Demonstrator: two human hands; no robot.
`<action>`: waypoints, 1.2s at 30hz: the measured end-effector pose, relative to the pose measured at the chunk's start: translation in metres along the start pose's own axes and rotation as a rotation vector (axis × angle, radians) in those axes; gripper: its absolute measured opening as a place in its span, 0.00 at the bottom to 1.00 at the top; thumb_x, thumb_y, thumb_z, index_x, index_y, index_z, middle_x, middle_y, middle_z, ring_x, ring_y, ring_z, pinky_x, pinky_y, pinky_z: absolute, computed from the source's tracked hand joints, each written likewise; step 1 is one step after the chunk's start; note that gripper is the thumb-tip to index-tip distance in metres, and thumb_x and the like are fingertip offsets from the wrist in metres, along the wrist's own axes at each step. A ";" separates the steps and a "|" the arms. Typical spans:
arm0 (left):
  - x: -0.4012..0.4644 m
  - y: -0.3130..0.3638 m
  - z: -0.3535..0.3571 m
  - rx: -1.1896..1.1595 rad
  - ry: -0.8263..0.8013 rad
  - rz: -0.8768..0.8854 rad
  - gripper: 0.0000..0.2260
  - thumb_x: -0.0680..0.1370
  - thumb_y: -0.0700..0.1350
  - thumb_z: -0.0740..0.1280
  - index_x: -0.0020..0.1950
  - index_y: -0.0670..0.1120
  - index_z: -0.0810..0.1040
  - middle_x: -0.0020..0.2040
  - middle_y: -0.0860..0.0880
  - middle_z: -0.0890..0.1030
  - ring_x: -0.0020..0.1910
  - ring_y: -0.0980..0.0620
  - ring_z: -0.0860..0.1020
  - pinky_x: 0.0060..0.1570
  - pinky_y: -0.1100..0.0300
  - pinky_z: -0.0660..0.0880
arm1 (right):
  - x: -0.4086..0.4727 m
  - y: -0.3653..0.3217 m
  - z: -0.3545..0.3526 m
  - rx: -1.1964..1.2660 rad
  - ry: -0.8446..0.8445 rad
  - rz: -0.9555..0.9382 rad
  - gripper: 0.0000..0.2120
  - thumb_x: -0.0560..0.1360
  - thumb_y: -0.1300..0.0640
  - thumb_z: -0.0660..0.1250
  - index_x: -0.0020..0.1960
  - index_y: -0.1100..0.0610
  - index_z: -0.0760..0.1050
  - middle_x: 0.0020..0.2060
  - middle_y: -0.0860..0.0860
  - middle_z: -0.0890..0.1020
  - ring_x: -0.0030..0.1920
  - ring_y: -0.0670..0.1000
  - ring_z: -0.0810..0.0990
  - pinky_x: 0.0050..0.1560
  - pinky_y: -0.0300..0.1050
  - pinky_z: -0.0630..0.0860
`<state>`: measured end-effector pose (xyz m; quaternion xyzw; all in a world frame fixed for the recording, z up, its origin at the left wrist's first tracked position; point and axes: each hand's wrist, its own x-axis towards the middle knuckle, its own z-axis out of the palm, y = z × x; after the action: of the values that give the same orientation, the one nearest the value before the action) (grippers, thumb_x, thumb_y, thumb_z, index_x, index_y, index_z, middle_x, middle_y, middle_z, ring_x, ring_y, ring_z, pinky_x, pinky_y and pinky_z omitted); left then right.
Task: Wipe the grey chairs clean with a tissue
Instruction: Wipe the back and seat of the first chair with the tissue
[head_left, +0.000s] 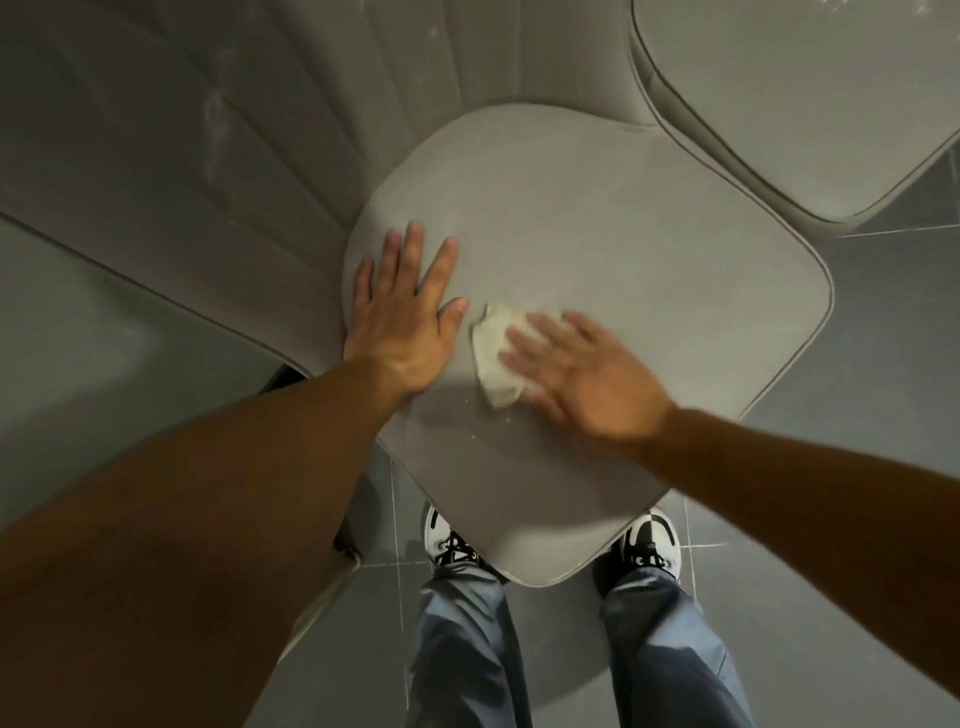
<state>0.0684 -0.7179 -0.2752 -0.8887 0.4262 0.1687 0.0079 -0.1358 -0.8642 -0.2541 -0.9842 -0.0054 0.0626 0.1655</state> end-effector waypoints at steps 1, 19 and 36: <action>0.001 -0.001 -0.001 0.003 -0.005 0.008 0.31 0.79 0.65 0.41 0.82 0.58 0.46 0.84 0.49 0.42 0.82 0.48 0.40 0.79 0.45 0.41 | -0.013 -0.014 0.004 0.046 -0.025 -0.068 0.21 0.78 0.51 0.60 0.70 0.53 0.73 0.71 0.53 0.72 0.73 0.60 0.67 0.73 0.60 0.61; -0.002 -0.007 -0.004 0.005 0.028 0.056 0.27 0.84 0.60 0.47 0.83 0.58 0.48 0.84 0.48 0.45 0.82 0.47 0.42 0.78 0.43 0.42 | 0.013 0.053 -0.049 0.187 0.146 0.381 0.20 0.83 0.47 0.54 0.72 0.52 0.70 0.71 0.55 0.72 0.73 0.58 0.67 0.73 0.49 0.59; 0.008 -0.023 -0.021 0.085 0.142 0.204 0.22 0.85 0.58 0.55 0.78 0.56 0.68 0.79 0.43 0.66 0.77 0.42 0.64 0.71 0.47 0.62 | 0.059 -0.107 0.032 0.022 -0.086 -0.180 0.23 0.82 0.45 0.55 0.76 0.46 0.63 0.77 0.49 0.61 0.78 0.56 0.55 0.76 0.57 0.50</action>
<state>0.0967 -0.7132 -0.2605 -0.8493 0.5207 0.0869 -0.0018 -0.0799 -0.7512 -0.2565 -0.9743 -0.1002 0.0899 0.1808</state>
